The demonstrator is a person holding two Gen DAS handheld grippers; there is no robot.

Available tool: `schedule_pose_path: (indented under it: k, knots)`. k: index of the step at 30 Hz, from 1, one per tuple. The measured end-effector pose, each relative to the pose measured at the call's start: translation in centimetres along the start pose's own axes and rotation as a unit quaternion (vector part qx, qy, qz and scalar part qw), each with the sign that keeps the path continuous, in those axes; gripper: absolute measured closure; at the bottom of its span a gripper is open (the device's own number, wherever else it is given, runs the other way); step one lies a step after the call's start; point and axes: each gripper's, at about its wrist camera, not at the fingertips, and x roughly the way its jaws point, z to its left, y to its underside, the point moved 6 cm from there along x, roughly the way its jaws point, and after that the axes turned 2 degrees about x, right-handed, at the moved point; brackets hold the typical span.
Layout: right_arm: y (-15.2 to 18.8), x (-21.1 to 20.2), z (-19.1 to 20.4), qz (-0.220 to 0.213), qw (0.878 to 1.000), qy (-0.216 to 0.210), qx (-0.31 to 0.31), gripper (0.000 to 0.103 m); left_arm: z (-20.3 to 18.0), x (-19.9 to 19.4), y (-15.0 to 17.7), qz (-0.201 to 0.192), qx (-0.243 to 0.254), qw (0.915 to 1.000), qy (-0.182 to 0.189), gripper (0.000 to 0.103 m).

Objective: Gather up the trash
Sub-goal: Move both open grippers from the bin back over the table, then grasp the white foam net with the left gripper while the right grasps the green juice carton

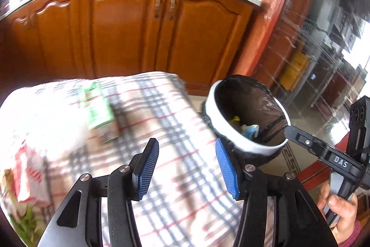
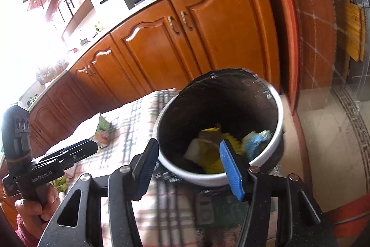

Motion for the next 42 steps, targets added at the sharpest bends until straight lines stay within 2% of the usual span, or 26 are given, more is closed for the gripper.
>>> schedule_pose_path:
  k: [9,15,21,24,27,33,37,42]
  knots:
    - [2.2,0.1,5.2,0.007,0.999,-0.040,-0.009,0.042,4.7,-6.1,3.3,-0.015,-0.049,0.9982,-0.031,0.050]
    - [3.3,1.1,8.6,0.023,0.998,-0.058,-0.031,0.042,7.8,-8.8,3.7,-0.020,-0.074,0.9960,-0.047,0.050]
    - [3.5,2.5,11.5,0.035,0.996,-0.074,-0.048,0.040,10.1,-10.3,3.3,-0.026,-0.077,0.9947,-0.063,0.048]
    - [3.5,3.2,12.7,0.041,0.994,-0.081,-0.058,0.040,10.8,-9.7,2.9,-0.011,-0.067,0.9954,-0.067,0.044]
    - [3.3,4.1,14.1,0.049,0.992,-0.090,-0.068,0.040,11.6,-9.0,1.9,-0.002,-0.051,0.9949,-0.087,0.044]
    - [2.7,6.2,16.6,0.062,0.989,-0.114,-0.077,0.040,13.9,-7.3,-0.7,0.009,-0.066,0.9944,-0.082,0.044]
    - [2.1,8.2,18.0,0.069,0.986,-0.117,-0.093,0.040,15.6,-4.6,-2.3,0.028,-0.069,0.9942,-0.078,0.044]
    - [2.2,11.1,20.0,0.086,0.980,-0.119,-0.136,0.040,17.0,-0.7,-3.2,0.068,-0.052,0.9923,-0.090,0.048]
